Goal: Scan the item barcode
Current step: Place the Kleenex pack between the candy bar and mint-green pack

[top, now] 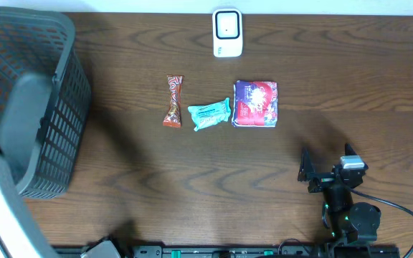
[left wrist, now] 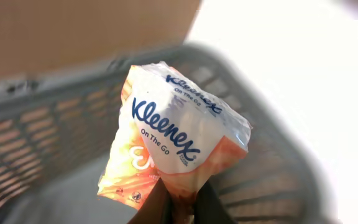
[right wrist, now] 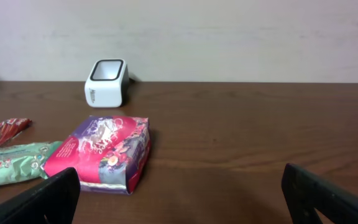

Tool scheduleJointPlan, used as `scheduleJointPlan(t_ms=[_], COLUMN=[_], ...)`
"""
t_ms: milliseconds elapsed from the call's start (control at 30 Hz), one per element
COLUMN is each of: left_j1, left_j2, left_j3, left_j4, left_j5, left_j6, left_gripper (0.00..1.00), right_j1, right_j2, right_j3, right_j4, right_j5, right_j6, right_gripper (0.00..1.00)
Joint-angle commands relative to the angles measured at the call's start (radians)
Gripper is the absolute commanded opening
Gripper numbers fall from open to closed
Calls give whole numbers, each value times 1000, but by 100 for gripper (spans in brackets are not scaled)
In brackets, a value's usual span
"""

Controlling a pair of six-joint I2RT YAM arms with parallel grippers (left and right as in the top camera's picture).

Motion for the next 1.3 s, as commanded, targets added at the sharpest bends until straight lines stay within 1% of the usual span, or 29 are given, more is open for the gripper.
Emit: scheduleJointPlan(t_ms=[0, 33, 100, 133, 233, 367, 433, 467, 600, 700, 733, 833, 933, 967, 1000, 1033, 1067, 1100, 1267], left_j1=[-36, -59, -147, -228, -394, -614, -681, -747, -835, -871, -885, -898, -915, -919, -923, -927, -929, -929, -924], left_j2=[-70, -84, -93, -85, -47, 57, 108, 175, 320, 431, 508, 601, 678, 692, 701, 706, 706, 704, 642], left_j3=[-5, -5, -5, -7, -7, -7, -7, -7, -7, -7, -7, -7, -7, -7, -7, -7, -7, -7, -6], left_j4=[6, 9, 11, 6, -25, -57, -58, -57, -59, -63, -63, -64, -64, -63, -63, -63, -63, -63, -64], left_j5=[156, 173, 200, 206, 205, 205, 198, 161, 34, -51, -57, -56, -53, -53, -53, -54, -54, -54, -54], left_j6=[-80, -88, -90, -89, -85, 1, 9, 8, 8, 8, 6, -27, -30, -30, -30, -30, -29, -29, -29], left_gripper=[7, 8, 7, 8, 8, 7, 8, 7, 7, 8, 7, 7, 8, 11, 26, 45, 67, 73, 73], right_j1=[16, 16, 16, 16, 16, 16, 16, 16, 16, 16, 16, 16, 16, 16, 16, 16, 16, 16, 16], right_j2=[-5, -5, -5, -5, -5, -5, -5, -5, -5, -5, -5, -5, -5, -5, -5, -5, -5, -5, -5], right_j3=[-3, -3, -3, -3, -3, -3, -3, -3, -3, -3, -3, -3, -3, -3, -3, -3, -3, -3, -3], right_j4=[-2, -2, -2, -2, -2, -2, -2, -2, -2, -2, -2, -2, -2, -2, -2, -2, -2, -2, -2], right_j5=[1, 1, 1, 1, 1, 1, 1, 1, 1, 1, 1, 1, 1, 1, 1, 1, 1, 1, 1], right_j6=[6, 6, 6, 6, 6, 6, 6, 6, 6, 6, 6, 6, 6, 6, 6, 6, 6, 6, 6], right_gripper=[99, 99, 99, 99, 99, 99, 99, 99, 99, 99, 99, 99, 99, 99, 99, 99, 99, 99, 99])
